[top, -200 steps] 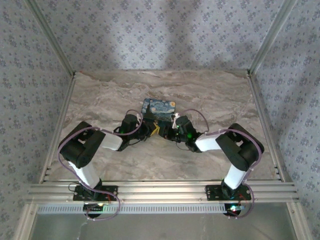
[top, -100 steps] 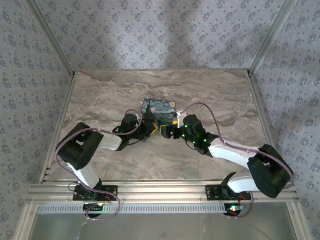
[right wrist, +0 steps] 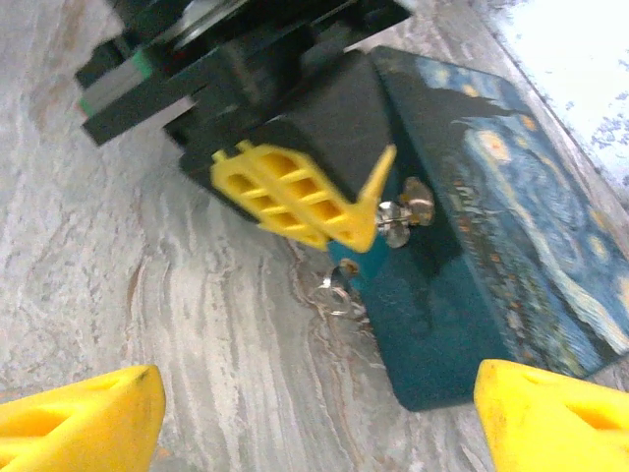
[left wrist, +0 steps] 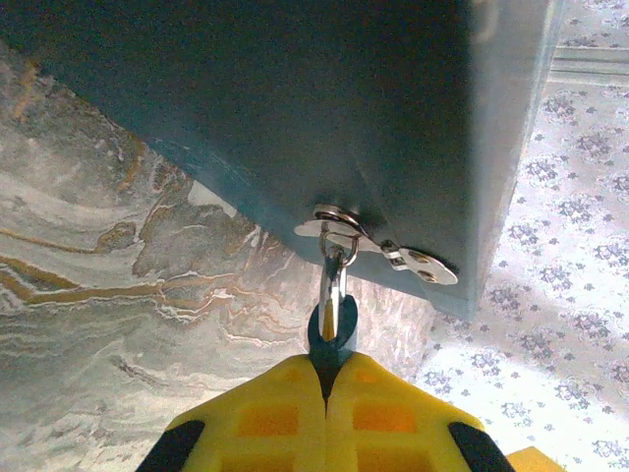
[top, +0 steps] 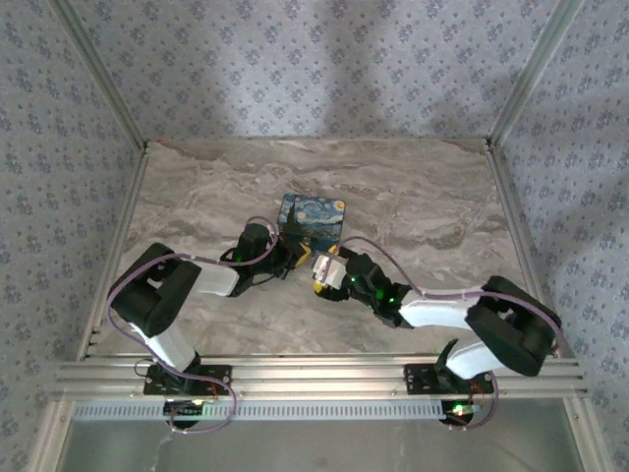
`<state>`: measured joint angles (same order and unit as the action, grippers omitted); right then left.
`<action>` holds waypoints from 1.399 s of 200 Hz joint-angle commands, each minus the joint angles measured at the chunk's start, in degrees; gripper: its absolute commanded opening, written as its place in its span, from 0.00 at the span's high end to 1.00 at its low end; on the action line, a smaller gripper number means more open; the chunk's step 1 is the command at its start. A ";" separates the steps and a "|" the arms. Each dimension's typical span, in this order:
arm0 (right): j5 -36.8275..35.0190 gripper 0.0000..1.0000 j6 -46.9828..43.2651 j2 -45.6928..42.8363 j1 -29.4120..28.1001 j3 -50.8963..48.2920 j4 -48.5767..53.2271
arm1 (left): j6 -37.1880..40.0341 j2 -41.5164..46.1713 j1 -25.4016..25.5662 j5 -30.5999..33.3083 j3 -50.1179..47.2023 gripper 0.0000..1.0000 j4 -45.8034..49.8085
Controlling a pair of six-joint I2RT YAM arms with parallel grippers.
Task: Unlock the padlock with the key
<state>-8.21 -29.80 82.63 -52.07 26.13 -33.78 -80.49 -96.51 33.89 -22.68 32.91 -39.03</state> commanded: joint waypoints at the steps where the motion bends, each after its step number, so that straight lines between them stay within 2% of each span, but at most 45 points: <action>1: -2.27 0.17 -5.47 4.04 -0.55 0.55 -7.28 | -0.60 2.13 0.48 -0.44 0.93 1.00 0.27; 58: -3.01 0.19 -4.58 10.21 -0.55 2.91 -12.61 | -0.81 2.47 0.48 -0.45 0.90 1.00 0.29; 96: -2.51 0.39 -2.90 12.32 -0.42 4.03 -13.48 | -0.89 2.51 0.49 -0.53 0.92 1.00 0.18; 148: -4.09 0.60 -2.10 14.16 -0.40 4.71 -14.52 | -0.89 2.55 0.48 -0.61 0.90 1.00 0.18; 204: -5.10 0.74 -1.18 15.43 -0.39 5.32 -15.32 | -0.88 2.47 0.56 -0.80 1.02 1.00 0.19; 280: -6.66 0.84 0.26 17.28 -0.35 6.17 -16.65 | -0.89 2.38 0.61 -0.97 1.02 1.00 0.18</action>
<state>-13.10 -30.98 98.70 -52.42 30.70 -48.42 -81.10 -96.03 33.89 -22.70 32.91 -38.48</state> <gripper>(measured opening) 0.180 0.045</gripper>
